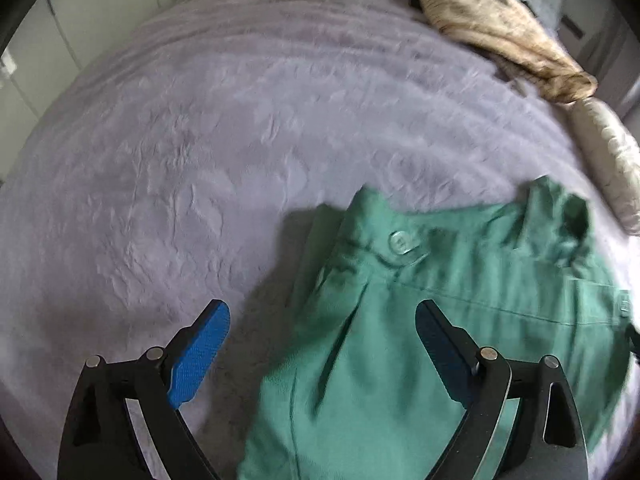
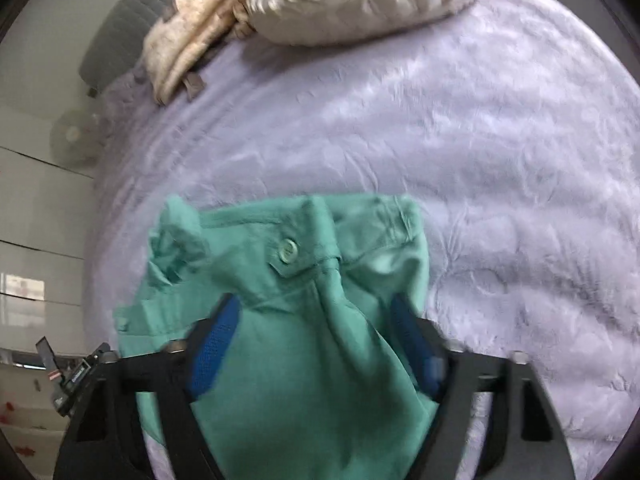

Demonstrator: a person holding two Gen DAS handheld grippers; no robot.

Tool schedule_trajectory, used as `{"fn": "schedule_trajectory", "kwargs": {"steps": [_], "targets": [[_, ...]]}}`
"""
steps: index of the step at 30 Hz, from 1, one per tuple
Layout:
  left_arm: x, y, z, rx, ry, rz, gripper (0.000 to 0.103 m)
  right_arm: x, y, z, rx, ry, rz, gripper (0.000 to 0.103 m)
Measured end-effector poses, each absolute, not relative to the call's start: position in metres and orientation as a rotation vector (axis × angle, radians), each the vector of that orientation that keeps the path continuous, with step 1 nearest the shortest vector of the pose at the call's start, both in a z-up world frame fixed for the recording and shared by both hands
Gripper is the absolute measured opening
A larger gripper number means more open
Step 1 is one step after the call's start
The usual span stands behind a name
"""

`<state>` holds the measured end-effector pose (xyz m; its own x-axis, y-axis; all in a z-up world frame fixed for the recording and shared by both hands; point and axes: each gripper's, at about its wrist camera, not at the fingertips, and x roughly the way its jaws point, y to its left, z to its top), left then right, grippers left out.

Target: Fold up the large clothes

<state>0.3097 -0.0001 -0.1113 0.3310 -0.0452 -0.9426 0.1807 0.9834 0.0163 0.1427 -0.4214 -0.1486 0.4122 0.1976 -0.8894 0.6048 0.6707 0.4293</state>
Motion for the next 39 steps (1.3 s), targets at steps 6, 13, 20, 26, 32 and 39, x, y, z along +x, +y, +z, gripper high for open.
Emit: {"fn": "schedule_trajectory", "kwargs": {"steps": [6,13,20,26,32,39], "targets": [[0.311,0.003,-0.155,0.219,1.239,-0.078,0.094,0.137,-0.419,-0.179,0.686,1.225,-0.405,0.005],[0.299,0.04,-0.124,0.217,1.232,-0.087,0.094,0.112,-0.428,-0.161,0.732,1.182,-0.42,0.018],[0.245,0.064,-0.104,0.24,1.249,-0.181,0.094,0.052,-0.385,-0.113,0.765,1.101,-0.337,0.018],[0.222,0.088,-0.152,0.187,1.349,-0.125,0.096,0.013,-0.341,-0.143,0.769,1.214,-0.331,0.018],[0.207,0.108,-0.148,0.188,1.338,-0.149,0.096,-0.04,-0.362,-0.18,0.93,1.214,-0.426,0.011],[0.194,0.14,-0.157,0.199,1.365,-0.049,0.096,-0.051,-0.357,-0.177,0.868,1.252,-0.449,0.007]]}}
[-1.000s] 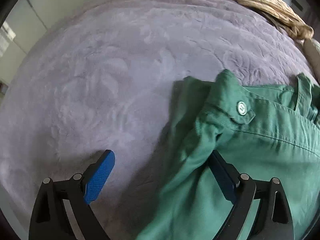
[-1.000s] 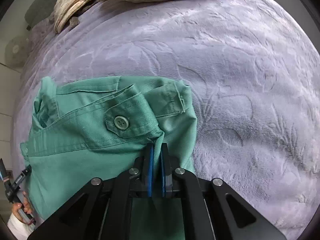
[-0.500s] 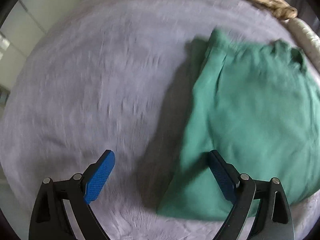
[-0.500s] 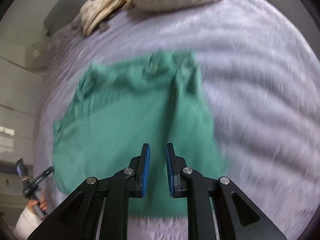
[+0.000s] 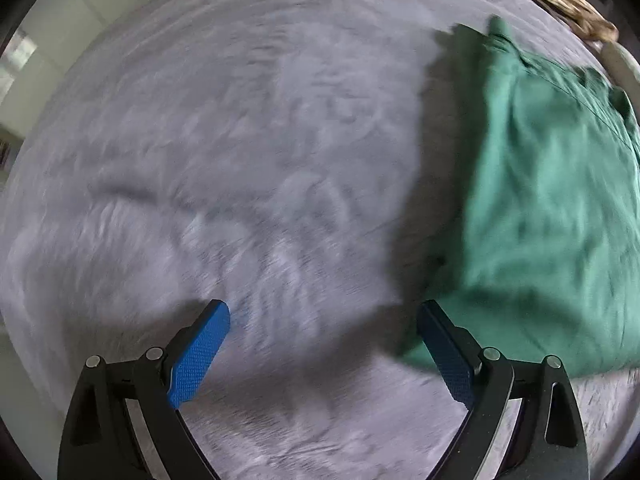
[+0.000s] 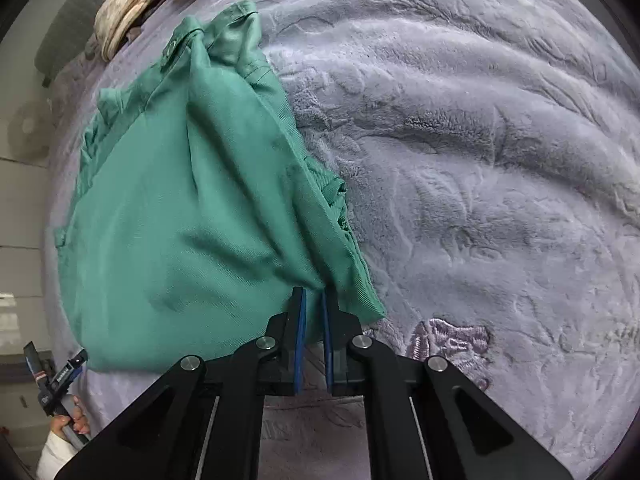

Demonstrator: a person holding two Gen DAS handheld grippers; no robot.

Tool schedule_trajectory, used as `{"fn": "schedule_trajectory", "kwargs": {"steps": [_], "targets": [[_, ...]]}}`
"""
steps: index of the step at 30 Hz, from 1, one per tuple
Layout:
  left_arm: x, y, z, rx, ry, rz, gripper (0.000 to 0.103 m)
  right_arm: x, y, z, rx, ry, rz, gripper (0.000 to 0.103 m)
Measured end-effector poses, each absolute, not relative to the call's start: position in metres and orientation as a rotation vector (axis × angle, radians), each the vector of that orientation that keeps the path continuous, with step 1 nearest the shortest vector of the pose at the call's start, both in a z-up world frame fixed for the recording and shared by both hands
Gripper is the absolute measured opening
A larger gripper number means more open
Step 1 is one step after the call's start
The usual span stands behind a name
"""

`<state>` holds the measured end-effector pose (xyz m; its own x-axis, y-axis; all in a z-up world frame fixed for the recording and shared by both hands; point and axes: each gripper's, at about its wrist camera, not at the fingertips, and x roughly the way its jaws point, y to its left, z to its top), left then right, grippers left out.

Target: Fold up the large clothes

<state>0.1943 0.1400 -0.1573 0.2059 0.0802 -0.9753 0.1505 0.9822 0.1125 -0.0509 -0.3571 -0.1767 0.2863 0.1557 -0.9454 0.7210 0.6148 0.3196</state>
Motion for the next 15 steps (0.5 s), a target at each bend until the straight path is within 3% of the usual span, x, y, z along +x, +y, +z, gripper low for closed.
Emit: {"fn": "schedule_trajectory", "kwargs": {"steps": [10,11,13,15], "targets": [[0.167,0.169,-0.135,0.174,1.386,-0.023,0.096,-0.069,-0.309,-0.143,0.903,1.283,-0.407,0.015],[0.162,0.166,-0.131,0.176,1.382,-0.038,0.096,-0.069,-0.3,-0.14,0.909,1.287,-0.396,0.019],[0.15,0.16,-0.125,0.196,1.376,-0.072,0.096,-0.07,-0.286,-0.135,0.914,1.292,-0.38,0.052],[0.142,0.153,-0.122,0.24,1.374,-0.092,0.096,-0.069,-0.267,-0.13,0.912,1.286,-0.359,0.06]]}}
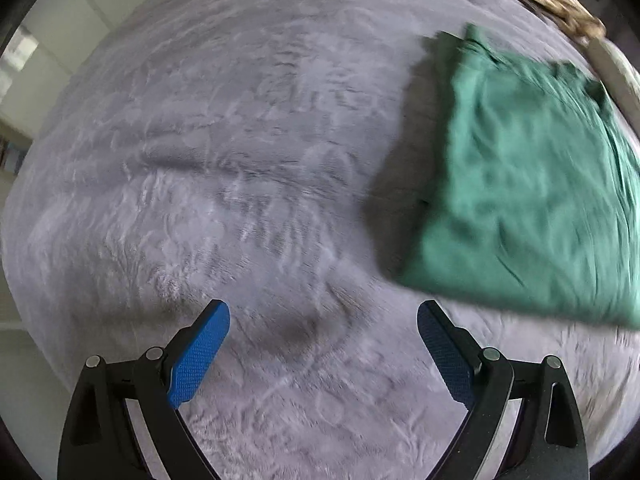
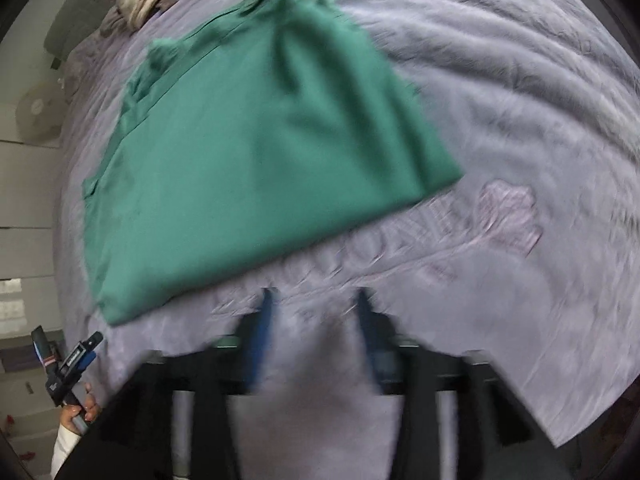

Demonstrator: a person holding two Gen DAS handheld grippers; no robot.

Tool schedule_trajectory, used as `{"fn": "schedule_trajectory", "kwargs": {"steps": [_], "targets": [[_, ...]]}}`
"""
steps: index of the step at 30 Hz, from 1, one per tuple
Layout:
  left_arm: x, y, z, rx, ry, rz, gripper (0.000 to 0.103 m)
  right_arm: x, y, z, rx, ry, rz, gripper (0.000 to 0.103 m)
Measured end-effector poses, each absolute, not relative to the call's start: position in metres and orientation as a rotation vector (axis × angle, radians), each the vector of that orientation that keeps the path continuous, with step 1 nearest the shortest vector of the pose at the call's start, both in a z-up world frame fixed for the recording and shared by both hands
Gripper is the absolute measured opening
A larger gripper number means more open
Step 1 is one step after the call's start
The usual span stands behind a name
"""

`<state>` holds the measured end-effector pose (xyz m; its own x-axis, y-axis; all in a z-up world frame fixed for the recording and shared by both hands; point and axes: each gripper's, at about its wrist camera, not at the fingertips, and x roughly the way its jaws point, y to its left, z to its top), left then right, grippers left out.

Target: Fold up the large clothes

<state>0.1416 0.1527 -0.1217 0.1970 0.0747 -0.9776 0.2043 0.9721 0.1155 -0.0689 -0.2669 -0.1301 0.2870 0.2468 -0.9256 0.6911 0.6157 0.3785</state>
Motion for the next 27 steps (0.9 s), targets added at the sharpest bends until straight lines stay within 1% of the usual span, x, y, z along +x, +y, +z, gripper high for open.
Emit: {"fn": "schedule_trajectory", "kwargs": {"steps": [5,10,12,13,21,24,26,27], "targets": [[0.131,0.132,-0.116,0.306,1.385,-0.147,0.096,-0.047,-0.226,-0.129,0.925,1.306,-0.292,0.061],[0.117,0.122,-0.108,0.302,1.364,-0.185,0.096,-0.036,-0.195,-0.124,0.915,1.312,-0.246,0.073],[0.124,0.121,-0.102,0.287,1.365,-0.192,0.103,-0.031,-0.183,-0.123,0.91,1.316,-0.229,0.077],[0.126,0.127,-0.101,0.279,1.363,-0.193,0.103,-0.028,-0.178,-0.123,0.905,1.318,-0.223,0.08],[0.137,0.133,-0.101,0.29,1.366,-0.237,0.103,-0.006,-0.138,-0.123,0.88,1.34,-0.173,0.084],[0.141,0.136,-0.101,0.318,1.344,-0.205,0.103,-0.003,-0.128,-0.121,0.875,1.329,-0.163,0.091],[0.142,0.137,-0.101,0.326,1.336,-0.197,0.103,-0.001,-0.122,-0.119,0.845,1.329,-0.18,0.092],[0.143,0.137,-0.101,0.33,1.335,-0.194,0.103,0.0,-0.12,-0.118,0.832,1.327,-0.188,0.102]]}}
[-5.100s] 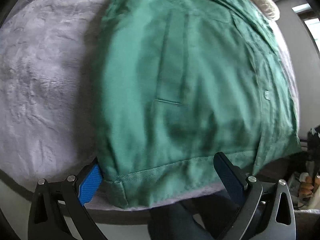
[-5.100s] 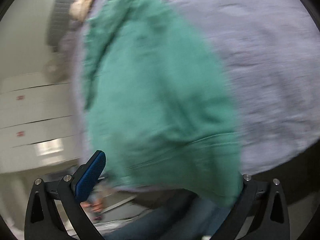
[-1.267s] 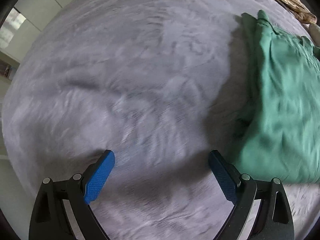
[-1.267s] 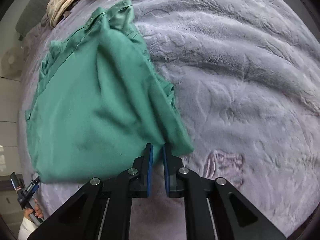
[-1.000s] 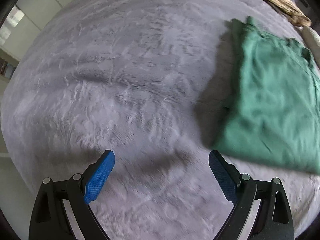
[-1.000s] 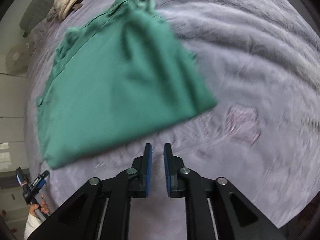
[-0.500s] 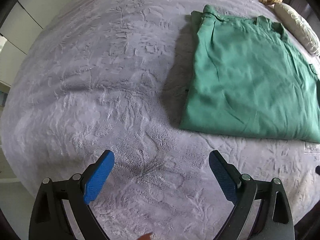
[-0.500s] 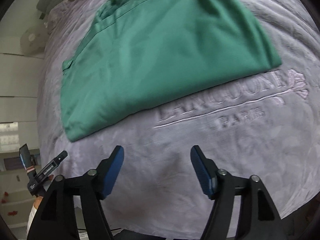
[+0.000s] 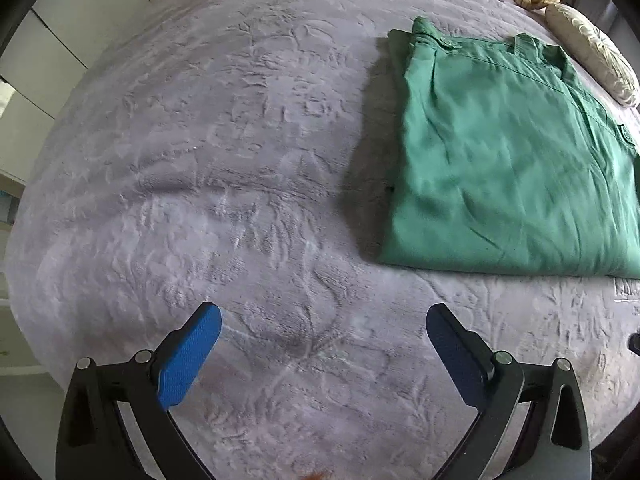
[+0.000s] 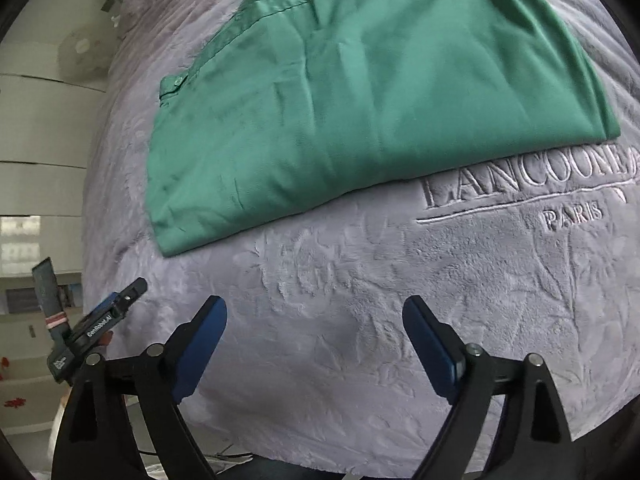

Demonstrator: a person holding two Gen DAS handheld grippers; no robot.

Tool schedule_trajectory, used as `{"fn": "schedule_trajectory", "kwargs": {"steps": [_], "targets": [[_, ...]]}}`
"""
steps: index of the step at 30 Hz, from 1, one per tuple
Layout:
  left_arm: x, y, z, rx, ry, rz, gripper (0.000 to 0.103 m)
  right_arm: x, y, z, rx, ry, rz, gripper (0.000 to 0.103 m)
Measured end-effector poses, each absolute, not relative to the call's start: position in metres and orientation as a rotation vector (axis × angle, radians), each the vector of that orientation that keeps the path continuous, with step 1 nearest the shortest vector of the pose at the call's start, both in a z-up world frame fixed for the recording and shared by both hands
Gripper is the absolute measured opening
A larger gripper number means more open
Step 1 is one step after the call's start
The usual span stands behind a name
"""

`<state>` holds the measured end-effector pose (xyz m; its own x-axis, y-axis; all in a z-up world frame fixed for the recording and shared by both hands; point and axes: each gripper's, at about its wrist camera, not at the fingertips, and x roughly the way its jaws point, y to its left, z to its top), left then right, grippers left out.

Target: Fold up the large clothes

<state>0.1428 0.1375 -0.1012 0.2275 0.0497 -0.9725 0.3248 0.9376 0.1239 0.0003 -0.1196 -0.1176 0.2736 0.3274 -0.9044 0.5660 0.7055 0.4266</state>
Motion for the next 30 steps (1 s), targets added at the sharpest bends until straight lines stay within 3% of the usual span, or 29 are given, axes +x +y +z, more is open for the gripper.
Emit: {"fn": "schedule_trajectory", "kwargs": {"steps": [19,30], "targets": [[0.17,0.144,-0.129,0.281,1.405,-0.296,0.103,0.009,-0.082,-0.16,1.079,1.383,-0.102,0.103],[0.237,0.13,-0.137,0.215,1.32,-0.284,0.103,0.021,-0.079,-0.166,1.18,1.283,-0.073,0.103]]}}
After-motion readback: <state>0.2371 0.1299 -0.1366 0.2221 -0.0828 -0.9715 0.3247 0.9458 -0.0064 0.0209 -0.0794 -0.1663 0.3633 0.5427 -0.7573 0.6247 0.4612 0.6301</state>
